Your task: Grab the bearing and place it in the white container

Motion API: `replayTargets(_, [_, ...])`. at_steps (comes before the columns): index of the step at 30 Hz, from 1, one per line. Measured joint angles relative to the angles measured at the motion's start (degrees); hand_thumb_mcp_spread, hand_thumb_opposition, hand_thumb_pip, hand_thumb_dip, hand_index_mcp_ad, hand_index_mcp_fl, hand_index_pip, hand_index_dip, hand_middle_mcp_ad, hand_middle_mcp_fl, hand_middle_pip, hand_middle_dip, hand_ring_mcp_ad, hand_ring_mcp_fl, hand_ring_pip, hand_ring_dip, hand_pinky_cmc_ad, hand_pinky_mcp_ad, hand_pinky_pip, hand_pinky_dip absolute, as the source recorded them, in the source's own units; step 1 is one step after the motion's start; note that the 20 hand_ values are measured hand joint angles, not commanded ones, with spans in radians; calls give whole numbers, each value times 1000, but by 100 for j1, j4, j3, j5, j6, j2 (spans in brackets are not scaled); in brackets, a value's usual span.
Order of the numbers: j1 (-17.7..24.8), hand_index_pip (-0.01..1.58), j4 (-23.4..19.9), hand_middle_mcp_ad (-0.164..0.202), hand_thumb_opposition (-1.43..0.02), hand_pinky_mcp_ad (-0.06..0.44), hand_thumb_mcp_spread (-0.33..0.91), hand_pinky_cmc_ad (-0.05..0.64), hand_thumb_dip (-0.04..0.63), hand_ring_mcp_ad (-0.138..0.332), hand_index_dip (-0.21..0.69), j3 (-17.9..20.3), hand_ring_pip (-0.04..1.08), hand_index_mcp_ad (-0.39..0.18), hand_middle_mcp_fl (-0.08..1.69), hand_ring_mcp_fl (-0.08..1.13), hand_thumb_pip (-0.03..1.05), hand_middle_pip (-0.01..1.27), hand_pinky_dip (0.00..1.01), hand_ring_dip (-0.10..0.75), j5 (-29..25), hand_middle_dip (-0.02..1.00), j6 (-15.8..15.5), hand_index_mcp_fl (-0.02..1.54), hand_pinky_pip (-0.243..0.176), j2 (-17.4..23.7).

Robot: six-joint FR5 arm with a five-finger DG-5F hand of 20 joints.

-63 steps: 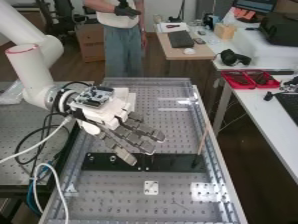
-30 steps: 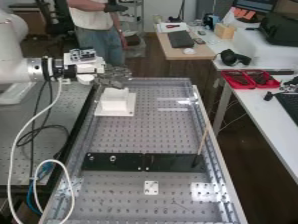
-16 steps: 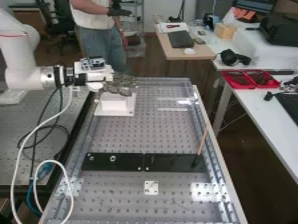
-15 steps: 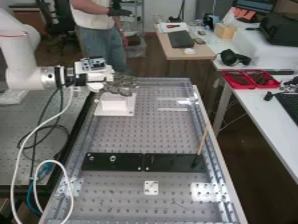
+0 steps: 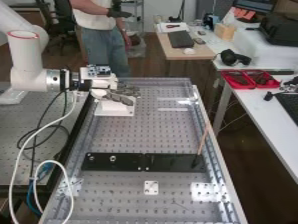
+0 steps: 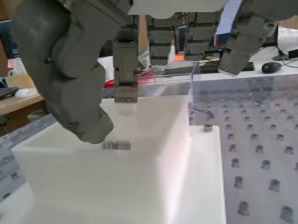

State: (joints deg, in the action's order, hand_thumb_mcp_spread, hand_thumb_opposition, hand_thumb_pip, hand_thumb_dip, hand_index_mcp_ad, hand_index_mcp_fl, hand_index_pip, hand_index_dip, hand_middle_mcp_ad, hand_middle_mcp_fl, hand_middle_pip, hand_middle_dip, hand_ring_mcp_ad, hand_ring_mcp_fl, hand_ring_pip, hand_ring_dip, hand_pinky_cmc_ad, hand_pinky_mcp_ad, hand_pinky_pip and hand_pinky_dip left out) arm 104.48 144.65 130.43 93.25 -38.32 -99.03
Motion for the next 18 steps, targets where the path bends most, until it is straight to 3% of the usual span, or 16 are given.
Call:
replayTargets(5, [-143, 1023, 82, 45, -848, 278, 304, 367, 298, 143, 79, -32, 75, -171, 0, -2, 682, 115, 328, 75, 68, 164, 31, 63, -108, 52])
replayTargets(8, [-208, 723, 155, 45, -834, 279, 290, 365, 271, 140, 70, -73, 75, -145, 0, -2, 670, 119, 326, 77, 88, 164, 58, 9, -110, 198])
replayTargets(13, [-369, 609, 388, 52, -822, 278, 272, 370, 267, 138, 73, -242, 77, -145, 2, 0, 668, 115, 342, 77, 181, 164, 99, 9, -110, 572])
replayTargets(18, [-668, 562, 933, 52, -806, 278, 260, 375, 267, 138, 66, -812, 75, -138, 2, 0, 668, 115, 368, 77, 463, 164, 85, 7, -112, 949])
